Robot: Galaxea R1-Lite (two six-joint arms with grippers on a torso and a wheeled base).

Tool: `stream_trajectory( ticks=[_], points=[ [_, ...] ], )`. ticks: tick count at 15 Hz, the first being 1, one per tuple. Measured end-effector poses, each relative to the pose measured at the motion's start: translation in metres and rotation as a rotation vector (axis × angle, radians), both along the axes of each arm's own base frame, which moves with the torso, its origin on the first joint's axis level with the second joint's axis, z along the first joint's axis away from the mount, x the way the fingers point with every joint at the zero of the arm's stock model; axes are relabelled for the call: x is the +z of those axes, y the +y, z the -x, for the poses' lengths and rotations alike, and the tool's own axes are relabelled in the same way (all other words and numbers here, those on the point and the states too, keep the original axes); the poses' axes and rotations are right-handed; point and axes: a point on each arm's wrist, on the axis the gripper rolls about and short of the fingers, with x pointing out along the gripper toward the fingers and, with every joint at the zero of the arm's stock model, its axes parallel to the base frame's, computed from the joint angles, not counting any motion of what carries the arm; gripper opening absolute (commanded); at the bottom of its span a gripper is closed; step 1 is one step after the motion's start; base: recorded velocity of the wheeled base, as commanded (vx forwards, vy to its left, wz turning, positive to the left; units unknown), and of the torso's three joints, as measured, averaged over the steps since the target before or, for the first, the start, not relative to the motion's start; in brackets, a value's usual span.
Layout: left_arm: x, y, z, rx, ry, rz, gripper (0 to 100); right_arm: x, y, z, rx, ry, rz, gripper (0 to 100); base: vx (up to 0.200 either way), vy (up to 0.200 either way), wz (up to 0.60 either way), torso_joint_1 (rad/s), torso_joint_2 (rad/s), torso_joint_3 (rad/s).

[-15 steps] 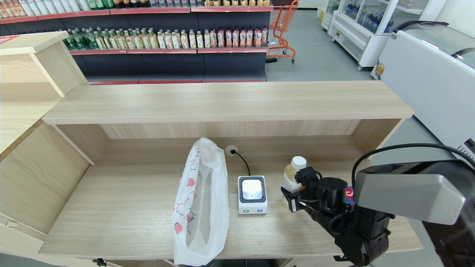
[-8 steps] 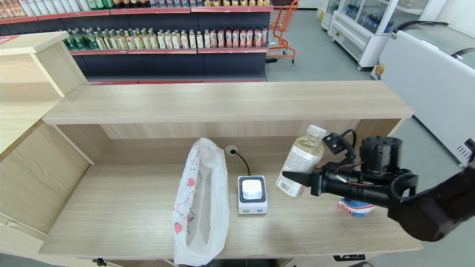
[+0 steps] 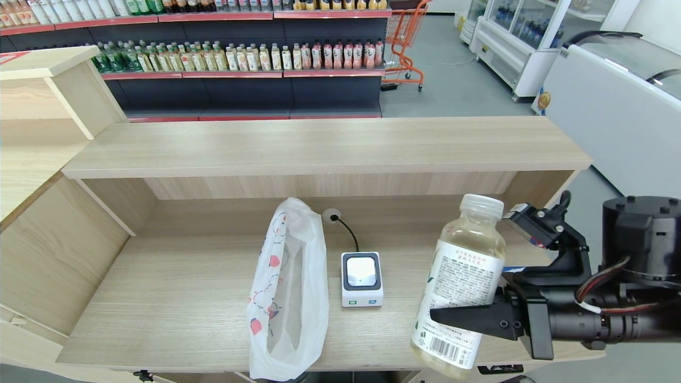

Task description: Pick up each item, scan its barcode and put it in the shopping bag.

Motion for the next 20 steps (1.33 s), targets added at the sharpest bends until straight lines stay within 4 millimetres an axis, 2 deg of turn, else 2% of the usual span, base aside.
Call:
stream_trajectory(
  ticks=[4, 7, 16, 20],
  points=[
    [0.000, 0.000, 0.000, 0.000, 0.000, 0.000, 100, 0.009, -0.002, 0.012, 0.025, 0.028, -0.028, 0, 0.000, 0.000, 0.00, 0.000, 0.00, 0.000],
    [0.000, 0.000, 0.000, 0.000, 0.000, 0.000, 100, 0.018, -0.001, 0.018, 0.087, 0.123, -0.049, 0, 0.000, 0.000, 0.00, 0.000, 0.00, 0.000],
    [0.000, 0.000, 0.000, 0.000, 0.000, 0.000, 100, 0.009, 0.002, 0.024, 0.103, 0.197, -0.013, 0, 0.000, 0.000, 0.00, 0.000, 0.00, 0.000],
    [0.000, 0.000, 0.000, 0.000, 0.000, 0.000, 100, 0.008, 0.001, 0.024, 0.060, 0.196, 0.005, 0, 0.000, 0.000, 0.00, 0.000, 0.00, 0.000]
  ],
)
